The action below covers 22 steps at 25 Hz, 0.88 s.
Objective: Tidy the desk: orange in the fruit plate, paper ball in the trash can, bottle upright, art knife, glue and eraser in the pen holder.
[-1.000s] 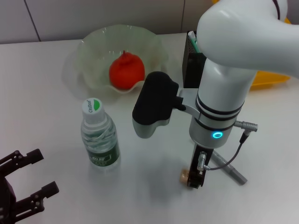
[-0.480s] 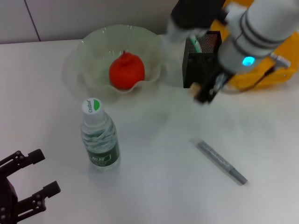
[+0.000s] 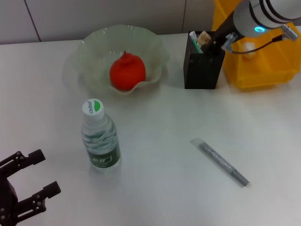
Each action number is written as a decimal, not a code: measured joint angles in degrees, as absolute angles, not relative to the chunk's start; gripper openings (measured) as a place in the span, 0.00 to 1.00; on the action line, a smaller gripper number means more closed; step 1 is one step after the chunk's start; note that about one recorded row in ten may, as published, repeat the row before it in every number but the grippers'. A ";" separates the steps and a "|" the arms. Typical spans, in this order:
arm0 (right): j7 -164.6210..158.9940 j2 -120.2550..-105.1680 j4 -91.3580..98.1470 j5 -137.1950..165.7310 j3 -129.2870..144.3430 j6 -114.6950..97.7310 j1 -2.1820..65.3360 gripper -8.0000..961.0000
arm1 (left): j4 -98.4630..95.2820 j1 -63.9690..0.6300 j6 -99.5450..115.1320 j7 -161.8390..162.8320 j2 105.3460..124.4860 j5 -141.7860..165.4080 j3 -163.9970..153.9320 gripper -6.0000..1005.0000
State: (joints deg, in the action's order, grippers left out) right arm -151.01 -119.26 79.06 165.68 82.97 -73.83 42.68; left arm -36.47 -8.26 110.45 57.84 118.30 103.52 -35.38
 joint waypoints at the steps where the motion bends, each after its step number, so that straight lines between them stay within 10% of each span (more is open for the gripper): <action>1: -150.88 -119.25 78.54 165.76 82.81 -72.66 42.62 0.33 | -36.47 -8.26 110.44 57.87 118.30 103.52 -35.35 0.77; 17: -150.58 -119.18 73.88 167.11 81.74 -66.36 42.58 0.37 | -36.47 -8.45 110.58 58.30 118.30 103.22 -35.33 0.77; 22: -150.55 -119.18 75.79 166.91 81.99 -69.17 42.61 0.55 | -36.47 -8.62 110.45 58.78 118.30 103.13 -35.33 0.77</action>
State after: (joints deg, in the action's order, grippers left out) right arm -150.55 -119.18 75.79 166.91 81.99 -69.18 42.61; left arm -36.47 -8.62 110.45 58.78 118.30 103.13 -35.33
